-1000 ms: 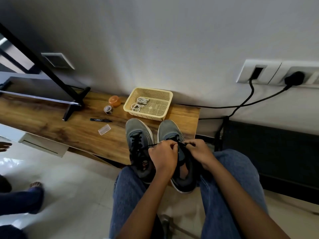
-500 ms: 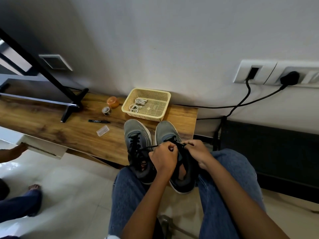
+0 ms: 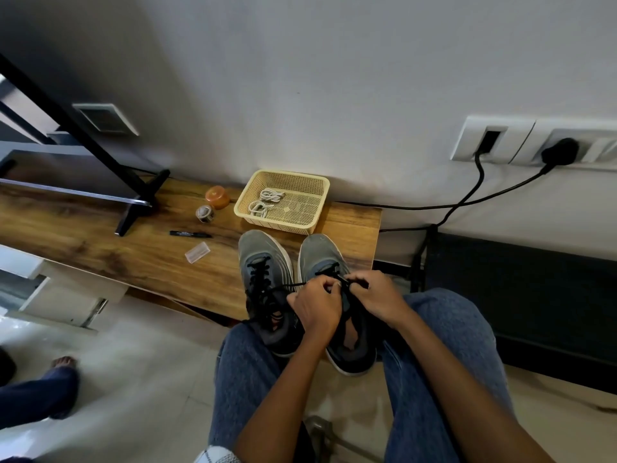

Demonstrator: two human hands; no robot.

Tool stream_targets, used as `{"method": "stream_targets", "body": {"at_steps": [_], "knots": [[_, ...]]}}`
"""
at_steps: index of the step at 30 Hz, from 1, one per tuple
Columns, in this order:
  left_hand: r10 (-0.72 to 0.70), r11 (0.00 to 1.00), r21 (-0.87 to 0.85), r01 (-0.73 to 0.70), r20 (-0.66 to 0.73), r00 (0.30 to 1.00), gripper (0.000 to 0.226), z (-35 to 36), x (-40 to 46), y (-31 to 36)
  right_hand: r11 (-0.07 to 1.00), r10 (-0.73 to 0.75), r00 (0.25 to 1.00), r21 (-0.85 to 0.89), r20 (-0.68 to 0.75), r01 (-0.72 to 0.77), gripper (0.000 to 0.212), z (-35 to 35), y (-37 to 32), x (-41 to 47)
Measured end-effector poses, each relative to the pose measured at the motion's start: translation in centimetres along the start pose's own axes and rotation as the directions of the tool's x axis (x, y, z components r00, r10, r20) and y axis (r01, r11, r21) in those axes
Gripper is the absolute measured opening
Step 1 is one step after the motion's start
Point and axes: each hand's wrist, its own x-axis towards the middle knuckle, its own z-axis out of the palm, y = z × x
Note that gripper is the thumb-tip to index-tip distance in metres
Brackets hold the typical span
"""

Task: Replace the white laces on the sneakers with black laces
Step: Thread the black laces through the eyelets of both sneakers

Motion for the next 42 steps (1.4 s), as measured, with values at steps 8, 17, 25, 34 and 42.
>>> {"method": "stream_targets", "body": {"at_steps": [8,17,25,34,42], "knots": [[0.033,0.997,-0.071,-0.035,-0.02,0.999,0.015,0.2,-0.4,-0.3,0.965,0.193,0.964,0.214,-0.182,-0.153,0.021,0.6,0.3,1.0],[0.046,0.999,-0.028,-0.046,-0.017,0.999,0.016,-0.1,-0.6,-0.2,0.989,0.139,0.975,0.063,-0.172,-0.13,0.028,1.2,0.2,1.7],[0.092,0.994,0.066,-0.09,-0.027,0.995,0.02,-0.5,-1.2,-0.2,0.856,0.351,0.905,0.474,-0.24,-0.207,0.023,1.1,-0.6,1.0],[0.248,0.968,0.1,-0.231,-0.225,0.942,0.03,-0.1,-5.3,-0.5,0.92,0.191,0.926,0.389,-0.324,-0.054,0.013,0.2,-1.2,-0.8],[0.122,0.993,0.014,-0.121,-0.078,0.99,0.026,-0.3,-4.9,0.0,0.923,0.171,0.913,0.386,-0.371,-0.016,0.023,-0.1,-1.9,-1.9]]}}
